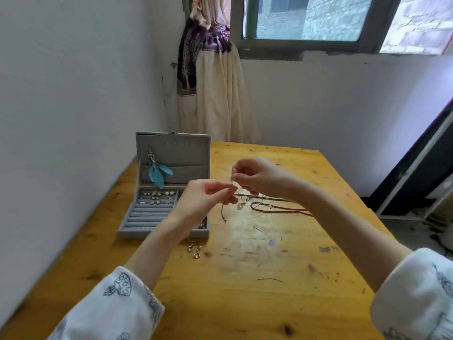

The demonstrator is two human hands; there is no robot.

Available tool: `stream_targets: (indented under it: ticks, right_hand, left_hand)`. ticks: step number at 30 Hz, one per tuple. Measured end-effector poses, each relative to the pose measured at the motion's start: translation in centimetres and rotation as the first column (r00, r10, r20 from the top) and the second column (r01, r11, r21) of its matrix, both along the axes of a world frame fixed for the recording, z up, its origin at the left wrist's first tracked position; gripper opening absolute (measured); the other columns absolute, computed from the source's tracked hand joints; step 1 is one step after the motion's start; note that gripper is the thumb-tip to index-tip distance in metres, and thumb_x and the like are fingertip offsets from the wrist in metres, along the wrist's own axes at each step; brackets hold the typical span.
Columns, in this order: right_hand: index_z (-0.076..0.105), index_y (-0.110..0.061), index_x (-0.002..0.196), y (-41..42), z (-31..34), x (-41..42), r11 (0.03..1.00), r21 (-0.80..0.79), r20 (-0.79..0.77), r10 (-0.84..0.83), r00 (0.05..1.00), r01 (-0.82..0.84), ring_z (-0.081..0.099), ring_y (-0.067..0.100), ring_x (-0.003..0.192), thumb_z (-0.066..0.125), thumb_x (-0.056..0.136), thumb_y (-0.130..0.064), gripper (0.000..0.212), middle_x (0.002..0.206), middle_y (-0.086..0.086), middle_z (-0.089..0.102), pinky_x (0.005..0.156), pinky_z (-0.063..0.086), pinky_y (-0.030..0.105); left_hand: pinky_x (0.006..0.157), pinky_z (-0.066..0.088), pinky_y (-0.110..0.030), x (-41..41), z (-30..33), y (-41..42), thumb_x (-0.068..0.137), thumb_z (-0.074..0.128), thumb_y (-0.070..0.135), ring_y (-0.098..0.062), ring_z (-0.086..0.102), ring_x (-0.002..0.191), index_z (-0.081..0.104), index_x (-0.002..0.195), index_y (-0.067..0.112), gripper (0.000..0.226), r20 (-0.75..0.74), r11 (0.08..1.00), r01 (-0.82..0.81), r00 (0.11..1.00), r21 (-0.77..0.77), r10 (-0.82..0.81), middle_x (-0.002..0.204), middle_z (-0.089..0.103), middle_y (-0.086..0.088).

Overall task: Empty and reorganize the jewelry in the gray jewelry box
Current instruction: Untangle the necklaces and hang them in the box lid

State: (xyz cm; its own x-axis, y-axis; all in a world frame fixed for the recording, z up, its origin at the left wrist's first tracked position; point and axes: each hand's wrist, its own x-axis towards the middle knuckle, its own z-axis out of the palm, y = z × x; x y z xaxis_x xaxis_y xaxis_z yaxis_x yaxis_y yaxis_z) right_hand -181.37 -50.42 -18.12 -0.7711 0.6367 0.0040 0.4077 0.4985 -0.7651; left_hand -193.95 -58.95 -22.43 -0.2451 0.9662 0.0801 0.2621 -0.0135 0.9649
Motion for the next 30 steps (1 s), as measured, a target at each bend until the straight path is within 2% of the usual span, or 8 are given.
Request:
stream_targets:
  ticks: [5, 9, 12, 16, 19, 23, 28, 30]
  right_hand:
    - [0.053, -0.012, 0.076, -1.7, 0.7, -0.6, 0.991, -0.135, -0.060, 0.003, 0.998, -0.011, 0.044, 0.011, 0.059, 0.049, 0.093, -0.010, 0.017, 0.068, 0.002, 0.049, 0.055, 0.039, 0.022]
    - [0.055, -0.010, 0.076, -2.8, 1.4, -1.3, 0.976, -0.213, -0.129, 0.017, 0.992, -0.044, 0.044, 0.011, 0.058, 0.051, 0.092, -0.008, 0.017, 0.067, 0.003, 0.049, 0.054, 0.040, 0.021]
    - [0.056, -0.009, 0.077, -3.2, 1.3, -1.7, 0.958, -0.283, -0.228, -0.022, 0.973, -0.044, 0.044, 0.011, 0.055, 0.052, 0.091, -0.006, 0.015, 0.063, 0.001, 0.050, 0.056, 0.039, 0.023]
    - [0.059, -0.008, 0.081, -3.0, 0.0, -2.0, 0.900, -0.424, -0.300, -0.034, 0.953, -0.101, 0.047, 0.013, 0.059, 0.054, 0.090, -0.009, 0.011, 0.067, 0.003, 0.051, 0.057, 0.042, 0.024]
    - [0.061, -0.009, 0.086, -3.2, -1.0, -2.7, 0.858, -0.489, -0.292, 0.009, 0.956, -0.157, 0.053, 0.012, 0.061, 0.054, 0.091, -0.014, 0.010, 0.069, 0.003, 0.055, 0.058, 0.047, 0.021]
    - [0.062, -0.009, 0.084, -3.1, -2.3, -3.9, 0.859, -0.495, -0.293, -0.026, 0.956, -0.128, 0.056, 0.014, 0.063, 0.054, 0.091, -0.017, 0.014, 0.070, 0.005, 0.055, 0.061, 0.048, 0.021]
    - [0.063, -0.005, 0.086, -1.5, -3.4, -5.3, 0.813, -0.576, -0.308, -0.117, 0.944, -0.087, 0.050, 0.013, 0.062, 0.055, 0.091, -0.016, 0.015, 0.068, 0.005, 0.052, 0.058, 0.046, 0.019]
    - [0.064, -0.006, 0.084, -0.1, -3.6, -6.3, 0.843, -0.538, -0.263, -0.154, 0.952, -0.012, 0.049, 0.011, 0.060, 0.056, 0.090, -0.016, 0.014, 0.067, 0.004, 0.052, 0.057, 0.043, 0.019]
  left_hand:
    - [0.074, 0.047, -0.016, -1.0, 1.0, -2.1, 0.079, 0.063, 0.032, -0.006, 0.061, 0.093, 0.062, 0.102, 0.026, 0.024, -0.046, 1.000, 0.008, 0.999, -0.008, -0.008, 0.098, 0.067, 0.006]
    - [0.066, 0.048, -0.008, -1.7, 2.0, -2.9, 0.082, 0.062, 0.029, 0.002, 0.060, 0.085, 0.062, 0.097, 0.026, 0.016, -0.127, 0.999, -0.016, 0.992, 0.050, 0.023, 0.091, 0.065, 0.012]
    - [0.068, 0.045, -0.012, -2.6, 2.6, -3.5, 0.082, 0.061, 0.032, -0.003, 0.060, 0.085, 0.064, 0.091, 0.021, 0.014, -0.182, 0.998, -0.036, 0.982, 0.055, 0.046, 0.088, 0.065, 0.007]
    - [0.073, 0.048, -0.019, -4.2, 3.5, -4.2, 0.085, 0.057, 0.028, -0.005, 0.063, 0.079, 0.064, 0.085, 0.019, 0.011, -0.150, 1.000, 0.015, 0.989, 0.013, -0.013, 0.081, 0.067, 0.004]
    - [0.076, 0.052, -0.027, -5.5, 4.5, -3.9, 0.089, 0.054, 0.022, -0.008, 0.065, 0.072, 0.062, 0.085, 0.014, 0.011, -0.080, 0.999, -0.008, 0.997, 0.031, 0.010, 0.073, 0.069, 0.003]
    - [0.066, 0.051, -0.026, -6.7, 5.4, -3.3, 0.091, 0.051, 0.017, -0.012, 0.059, 0.063, 0.060, 0.083, 0.012, 0.013, 0.025, 0.996, -0.062, 0.998, 0.061, 0.061, 0.066, 0.061, -0.001]
    - [0.057, 0.041, -0.022, -9.1, 4.6, -1.7, 0.093, 0.049, 0.018, -0.012, 0.046, 0.060, 0.060, 0.085, 0.015, 0.014, -0.038, 0.977, -0.208, 0.977, 0.035, 0.210, 0.067, 0.053, -0.002]
    - [0.058, 0.040, -0.019, -10.4, 3.8, -0.5, 0.093, 0.050, 0.019, -0.011, 0.047, 0.064, 0.060, 0.085, 0.017, 0.013, -0.151, 0.968, -0.250, 0.957, 0.007, 0.248, 0.072, 0.055, -0.001]
